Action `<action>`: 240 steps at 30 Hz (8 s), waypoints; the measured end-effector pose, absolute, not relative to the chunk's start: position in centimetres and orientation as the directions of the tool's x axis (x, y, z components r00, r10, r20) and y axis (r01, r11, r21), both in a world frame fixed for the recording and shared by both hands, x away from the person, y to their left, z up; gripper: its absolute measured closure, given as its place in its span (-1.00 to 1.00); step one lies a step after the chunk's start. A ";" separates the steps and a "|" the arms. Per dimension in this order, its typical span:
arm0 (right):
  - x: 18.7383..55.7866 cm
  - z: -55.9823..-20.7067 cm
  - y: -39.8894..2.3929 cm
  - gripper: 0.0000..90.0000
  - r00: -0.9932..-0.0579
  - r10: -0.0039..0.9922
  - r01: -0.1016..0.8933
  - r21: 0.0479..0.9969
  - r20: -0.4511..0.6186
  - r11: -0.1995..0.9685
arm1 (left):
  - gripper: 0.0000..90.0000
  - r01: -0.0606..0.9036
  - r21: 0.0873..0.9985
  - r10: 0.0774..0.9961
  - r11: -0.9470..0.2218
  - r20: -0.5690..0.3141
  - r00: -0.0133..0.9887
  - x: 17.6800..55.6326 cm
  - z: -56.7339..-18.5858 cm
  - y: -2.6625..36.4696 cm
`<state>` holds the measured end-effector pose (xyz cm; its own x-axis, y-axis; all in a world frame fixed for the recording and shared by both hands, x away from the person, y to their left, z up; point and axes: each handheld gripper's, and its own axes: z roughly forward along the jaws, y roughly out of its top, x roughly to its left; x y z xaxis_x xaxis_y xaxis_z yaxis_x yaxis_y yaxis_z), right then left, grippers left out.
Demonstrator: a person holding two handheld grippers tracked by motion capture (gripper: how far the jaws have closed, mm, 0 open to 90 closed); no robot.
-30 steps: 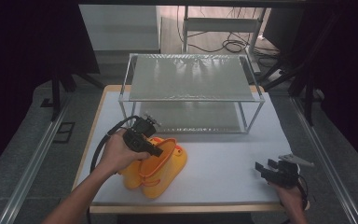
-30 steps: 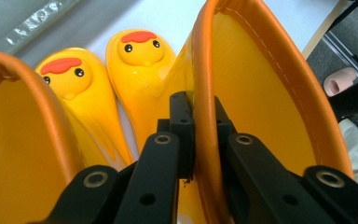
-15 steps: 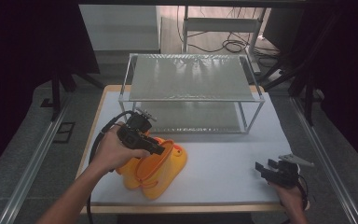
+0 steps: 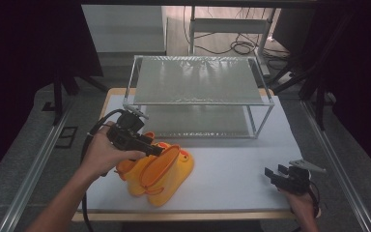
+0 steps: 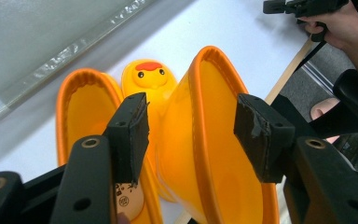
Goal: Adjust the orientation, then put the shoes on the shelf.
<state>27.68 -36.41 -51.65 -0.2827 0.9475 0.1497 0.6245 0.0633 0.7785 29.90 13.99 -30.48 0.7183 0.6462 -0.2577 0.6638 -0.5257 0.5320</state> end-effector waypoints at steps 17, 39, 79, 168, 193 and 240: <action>27.6 -51.5 -36.5 -0.21 -0.279 0.948 0.619 0.784 0.151 0.057 | -0.16 0.685 0.507 0.658 -0.523 -0.270 0.703 29.5 -30.5 16.0; 27.7 -51.7 -36.4 -0.20 -0.278 0.949 0.629 0.775 0.150 0.062 | -0.05 0.731 0.377 0.703 -0.568 -0.239 0.670 30.7 -34.6 12.9; 27.6 -51.6 -36.7 -0.20 -0.261 0.953 0.625 0.779 0.156 0.044 | 0.82 0.632 0.561 0.500 -0.535 -0.392 0.772 32.3 -28.0 7.5; 27.5 -51.6 -37.9 -0.20 -0.233 0.954 0.620 0.784 0.188 -0.003 | 0.82 0.798 0.593 0.895 -0.108 -0.292 0.338 52.5 -17.5 3.2; 27.4 -51.5 -37.6 -0.20 -0.241 0.954 0.617 0.787 0.178 0.008 | 0.26 0.622 0.773 0.802 -0.127 -0.289 0.523 46.4 -12.7 7.5; 27.3 -51.5 -37.5 -0.20 -0.237 0.957 0.616 0.787 0.164 0.018 | 0.99 0.751 0.597 0.837 -0.281 -0.231 0.497 46.9 -30.6 11.6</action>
